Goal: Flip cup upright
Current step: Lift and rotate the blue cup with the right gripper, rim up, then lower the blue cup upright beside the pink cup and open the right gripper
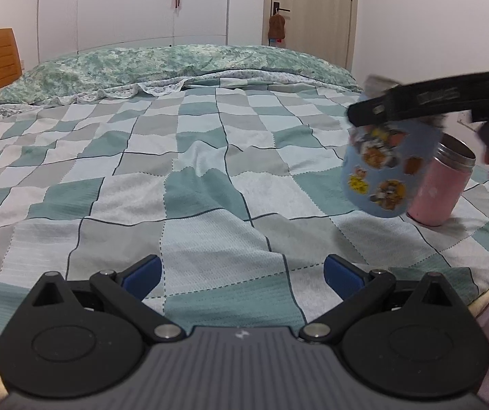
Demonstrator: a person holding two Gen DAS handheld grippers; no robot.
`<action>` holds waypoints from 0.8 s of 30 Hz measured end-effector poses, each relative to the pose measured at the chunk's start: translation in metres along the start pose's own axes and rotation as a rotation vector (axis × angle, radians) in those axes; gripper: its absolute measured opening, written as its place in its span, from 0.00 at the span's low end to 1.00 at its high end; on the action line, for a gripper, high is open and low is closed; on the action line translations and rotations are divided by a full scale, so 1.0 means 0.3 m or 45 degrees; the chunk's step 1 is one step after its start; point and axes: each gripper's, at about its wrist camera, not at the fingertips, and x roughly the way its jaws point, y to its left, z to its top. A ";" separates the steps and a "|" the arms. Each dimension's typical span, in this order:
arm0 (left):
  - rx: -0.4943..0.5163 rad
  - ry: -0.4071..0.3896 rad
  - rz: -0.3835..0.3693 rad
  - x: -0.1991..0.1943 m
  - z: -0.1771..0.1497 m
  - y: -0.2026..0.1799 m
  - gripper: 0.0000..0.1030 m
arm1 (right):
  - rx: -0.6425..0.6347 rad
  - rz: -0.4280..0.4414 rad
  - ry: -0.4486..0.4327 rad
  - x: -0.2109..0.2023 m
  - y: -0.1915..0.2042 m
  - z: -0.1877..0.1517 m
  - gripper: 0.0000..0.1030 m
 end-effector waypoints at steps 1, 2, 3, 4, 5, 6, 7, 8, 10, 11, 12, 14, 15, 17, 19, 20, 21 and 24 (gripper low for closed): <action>-0.003 0.000 0.001 0.001 0.001 0.000 1.00 | 0.005 -0.018 0.012 0.026 -0.001 0.000 0.81; -0.007 0.001 0.002 0.002 0.001 0.000 1.00 | 0.021 -0.036 0.031 0.056 -0.006 -0.001 0.81; -0.009 0.002 0.002 0.002 0.001 -0.001 1.00 | 0.032 -0.043 0.048 0.088 -0.013 -0.005 0.81; -0.010 0.001 0.002 0.002 0.000 -0.002 1.00 | 0.036 -0.049 0.057 0.113 -0.016 -0.017 0.81; -0.009 0.001 0.000 0.002 0.000 -0.002 1.00 | 0.033 -0.062 0.076 0.144 -0.019 -0.031 0.81; -0.008 0.002 0.000 0.003 0.001 -0.003 1.00 | 0.024 -0.072 0.101 0.168 -0.014 -0.059 0.81; -0.007 0.003 -0.001 0.003 0.000 -0.005 1.00 | 0.018 -0.073 0.119 0.193 -0.008 -0.091 0.81; -0.005 0.004 -0.002 0.004 0.000 -0.006 1.00 | -0.021 -0.077 0.054 0.188 0.003 -0.110 0.81; -0.004 0.007 -0.001 0.005 0.001 -0.007 1.00 | -0.035 -0.078 0.045 0.180 0.017 -0.117 0.81; -0.003 0.008 0.002 0.005 0.002 -0.008 1.00 | -0.037 -0.078 0.047 0.179 0.018 -0.115 0.81; -0.004 0.007 0.003 0.005 0.002 -0.008 1.00 | -0.046 -0.076 0.044 0.178 0.017 -0.116 0.81; -0.003 0.005 0.003 0.005 0.002 -0.009 1.00 | -0.059 -0.070 0.040 0.176 0.017 -0.117 0.81; -0.002 0.007 0.007 0.007 0.003 -0.010 1.00 | -0.052 -0.069 0.041 0.176 0.015 -0.116 0.82; -0.002 0.008 0.016 0.009 0.004 -0.012 1.00 | -0.043 -0.053 0.046 0.172 0.010 -0.112 0.86; -0.001 0.008 0.023 0.011 0.005 -0.012 1.00 | -0.036 -0.046 0.024 0.153 0.011 -0.116 1.00; 0.000 0.009 0.028 0.010 0.007 -0.013 1.00 | -0.036 -0.040 -0.013 0.130 0.012 -0.119 1.00; 0.002 0.010 0.035 0.009 0.008 -0.015 1.00 | -0.037 -0.033 -0.040 0.112 0.012 -0.119 1.00; 0.008 0.005 0.050 -0.005 0.013 -0.024 1.00 | -0.035 -0.010 -0.124 0.040 0.006 -0.115 1.00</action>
